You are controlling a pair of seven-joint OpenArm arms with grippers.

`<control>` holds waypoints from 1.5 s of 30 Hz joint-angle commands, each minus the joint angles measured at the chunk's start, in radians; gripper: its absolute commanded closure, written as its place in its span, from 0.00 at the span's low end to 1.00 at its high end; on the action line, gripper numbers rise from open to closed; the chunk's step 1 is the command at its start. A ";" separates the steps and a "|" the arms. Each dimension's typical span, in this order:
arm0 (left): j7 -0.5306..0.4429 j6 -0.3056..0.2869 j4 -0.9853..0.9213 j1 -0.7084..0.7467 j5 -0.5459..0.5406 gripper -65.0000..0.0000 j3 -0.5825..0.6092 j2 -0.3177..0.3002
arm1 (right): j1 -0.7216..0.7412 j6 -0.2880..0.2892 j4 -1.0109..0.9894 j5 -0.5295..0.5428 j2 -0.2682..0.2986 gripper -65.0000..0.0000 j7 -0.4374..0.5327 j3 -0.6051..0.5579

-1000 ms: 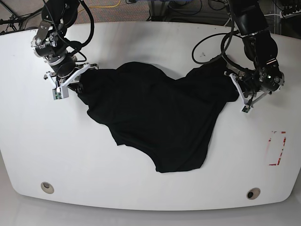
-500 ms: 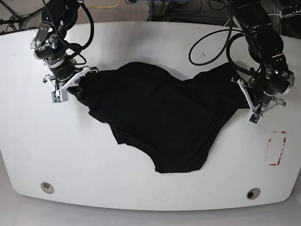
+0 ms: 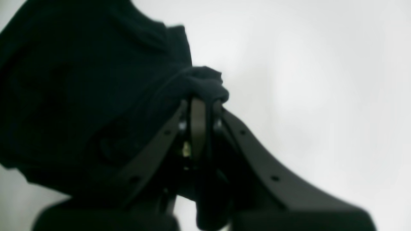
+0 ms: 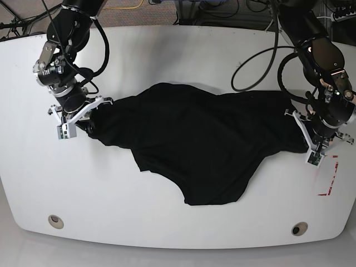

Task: Fold the T-shirt properly
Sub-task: 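Swing the lifted shirt with both grippers, then lower it onto the table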

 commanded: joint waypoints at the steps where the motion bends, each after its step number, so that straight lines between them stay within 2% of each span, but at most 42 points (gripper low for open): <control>1: -0.016 -0.001 0.017 -0.064 -0.006 1.00 -0.030 -0.006 | 0.053 0.003 -0.015 0.013 0.016 0.98 0.025 0.003; 6: -0.012 -0.001 0.016 -0.167 -0.006 1.00 -0.036 -0.009 | 0.148 -0.001 -0.085 0.013 0.046 0.98 0.013 -0.001; 14: -0.012 -0.001 -0.006 -0.319 0.002 1.00 -0.035 -0.026 | 0.326 -0.043 -0.233 0.013 0.112 0.98 0.011 -0.001; 21: -0.012 -0.001 -0.018 -0.438 -0.001 1.00 -0.033 -0.042 | 0.480 -0.043 -0.346 0.014 0.170 0.98 0.011 -0.003; 26: -0.018 -0.001 -0.018 -0.526 0.000 1.00 0.027 -0.052 | 0.593 -0.043 -0.420 0.014 0.202 0.98 0.009 -0.005; 33: -0.018 -0.001 -0.021 -0.643 0.002 1.00 0.057 -0.047 | 0.736 -0.043 -0.455 0.014 0.221 0.98 0.002 -0.006; 40: -0.018 -0.001 -0.056 -0.779 0.000 1.00 0.062 -0.047 | 0.880 -0.044 -0.455 0.014 0.277 0.98 -0.023 -0.055; 45: -0.018 -0.001 -0.124 -0.893 0.000 1.00 0.053 -0.050 | 0.972 -0.044 -0.469 0.016 0.340 0.98 -0.023 -0.098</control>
